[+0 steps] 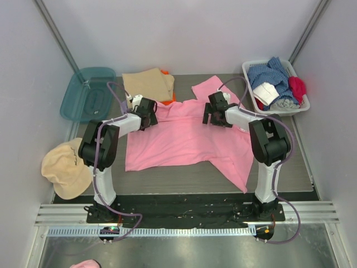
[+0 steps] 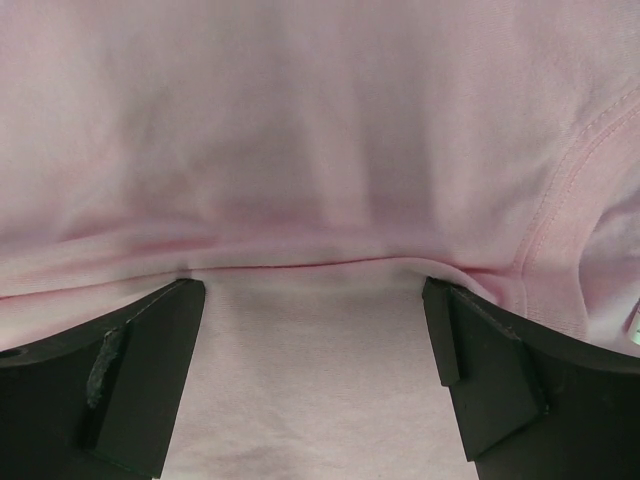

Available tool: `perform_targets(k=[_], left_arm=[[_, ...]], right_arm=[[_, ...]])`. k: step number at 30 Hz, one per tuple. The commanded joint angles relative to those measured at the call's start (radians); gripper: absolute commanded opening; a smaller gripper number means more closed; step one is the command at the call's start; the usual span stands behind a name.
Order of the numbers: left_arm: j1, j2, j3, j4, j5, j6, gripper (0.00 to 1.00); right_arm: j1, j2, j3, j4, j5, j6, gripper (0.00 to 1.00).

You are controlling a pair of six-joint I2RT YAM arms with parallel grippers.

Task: Fold and stack the t-shirts
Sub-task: Flatten the tshirt out

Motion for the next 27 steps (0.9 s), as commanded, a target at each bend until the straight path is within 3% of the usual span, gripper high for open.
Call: perform_targets(k=[1,9,16,22,27], left_arm=[[0.03,0.018,0.03,-0.053,-0.007,0.034,0.95],[0.03,-0.296,0.014,-0.096,0.009,0.054,0.96],[0.009,-0.674,-0.312,-0.113,0.058,-0.027,0.96],[-0.065,-0.824,-0.504,-0.152,0.049,-0.088,0.95],[-0.075,-0.895,-0.552,-0.177,0.044,-0.113,0.95]], right_arm=[[-0.018,0.012,0.015,-0.028,-0.041,-0.017,1.0],[-0.018,-0.305,-0.054,-0.114,0.008,-0.008,1.0],[0.01,-0.521,-0.224,-0.265,0.005,0.095,1.0],[0.102,-0.653,-0.411,-0.317,0.03,0.196,1.0],[0.152,-0.712,-0.506,-0.286,0.037,0.233,1.0]])
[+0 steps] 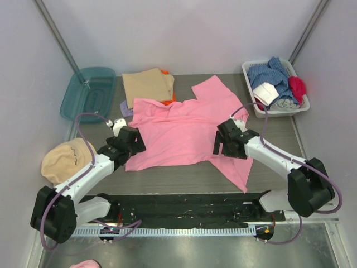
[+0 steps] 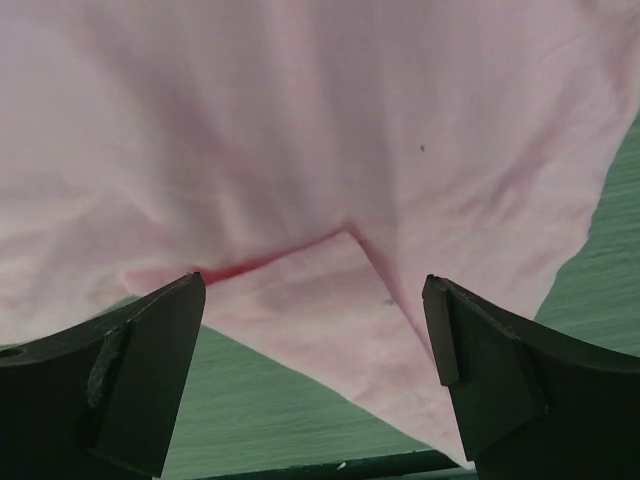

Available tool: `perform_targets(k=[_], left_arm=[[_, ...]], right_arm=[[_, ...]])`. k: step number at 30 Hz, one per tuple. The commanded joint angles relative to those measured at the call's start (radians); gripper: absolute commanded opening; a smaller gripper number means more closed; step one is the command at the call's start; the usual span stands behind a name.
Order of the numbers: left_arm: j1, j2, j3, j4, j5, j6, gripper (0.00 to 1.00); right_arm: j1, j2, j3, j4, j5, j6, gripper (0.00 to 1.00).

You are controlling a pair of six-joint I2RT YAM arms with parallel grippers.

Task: Fold and stack the t-shirts
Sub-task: Flatten the tshirt out

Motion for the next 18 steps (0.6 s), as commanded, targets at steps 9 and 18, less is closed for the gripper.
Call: perform_targets(k=[9,18], left_arm=[[-0.001,-0.084,0.01,-0.021,-0.01,-0.037,0.96],[-0.001,-0.091,-0.001,-0.027,-0.009,-0.037,0.96]], right_arm=[[0.025,-0.142,-0.131,0.114,-0.013,0.072,1.0],[0.025,-0.136,-0.226,0.231,-0.045,0.084,1.0]])
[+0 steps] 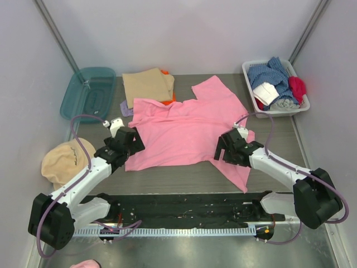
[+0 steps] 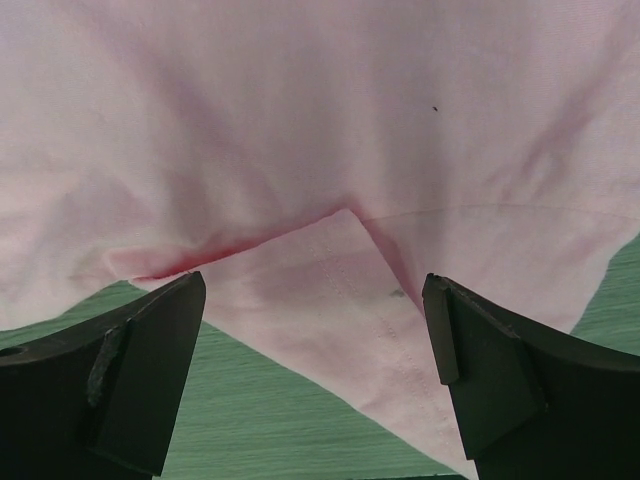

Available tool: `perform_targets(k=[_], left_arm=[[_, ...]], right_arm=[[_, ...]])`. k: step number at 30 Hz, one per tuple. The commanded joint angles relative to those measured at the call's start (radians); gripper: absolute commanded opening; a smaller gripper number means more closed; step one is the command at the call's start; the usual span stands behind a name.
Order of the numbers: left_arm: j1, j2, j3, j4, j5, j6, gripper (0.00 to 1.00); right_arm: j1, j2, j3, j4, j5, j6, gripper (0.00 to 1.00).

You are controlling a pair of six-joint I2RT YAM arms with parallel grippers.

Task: Fold and stack the t-shirts
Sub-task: Flatten the tshirt out

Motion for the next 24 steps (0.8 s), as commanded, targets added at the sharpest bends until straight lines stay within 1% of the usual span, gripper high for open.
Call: perform_targets(k=[1,11,17,24], left_arm=[[0.0,-0.017,0.012,0.004,-0.009,-0.009,0.96],[-0.002,-0.029,-0.007,0.001,-0.012,-0.019,0.96],[0.0,-0.044,-0.019,-0.002,-0.01,-0.026,0.96],[0.0,-0.059,-0.03,-0.007,-0.007,-0.037,0.96]], right_arm=[[0.002,-0.009,-0.034,0.103,-0.014,0.016,1.0],[0.0,-0.022,-0.09,0.186,-0.074,-0.004,1.0],[0.002,-0.111,-0.106,0.185,-0.131,-0.01,1.0],[0.002,-0.193,-0.116,0.159,-0.236,-0.013,1.0]])
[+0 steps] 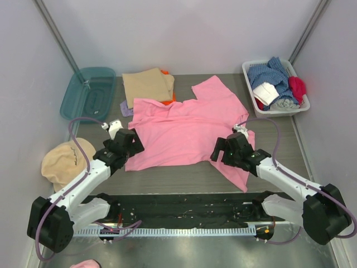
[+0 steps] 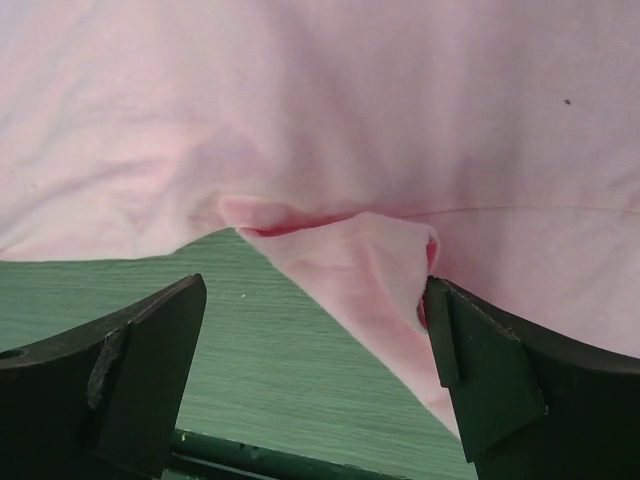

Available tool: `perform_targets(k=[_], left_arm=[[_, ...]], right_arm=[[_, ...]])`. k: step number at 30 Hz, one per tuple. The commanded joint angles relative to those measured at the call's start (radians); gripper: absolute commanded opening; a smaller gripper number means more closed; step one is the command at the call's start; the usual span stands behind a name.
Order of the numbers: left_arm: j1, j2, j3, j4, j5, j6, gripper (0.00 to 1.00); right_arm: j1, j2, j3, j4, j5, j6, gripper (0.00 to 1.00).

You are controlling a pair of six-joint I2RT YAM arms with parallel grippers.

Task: Fold and stack the t-shirts
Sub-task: Flatten the tshirt out

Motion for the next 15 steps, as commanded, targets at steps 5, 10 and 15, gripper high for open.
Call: perform_targets(k=[5,10,15], left_arm=[[-0.002,-0.043,-0.013,-0.003,-0.008,-0.023,0.96],[-0.002,-0.061,-0.025,-0.015,-0.011,-0.026,0.96],[0.0,-0.081,-0.034,-0.026,-0.012,-0.034,0.96]], right_arm=[[0.0,-0.058,-0.02,-0.001,-0.149,-0.01,1.0],[0.0,-0.062,-0.043,-0.007,-0.161,-0.01,1.0],[0.002,-0.067,-0.05,-0.013,-0.129,-0.007,1.0]])
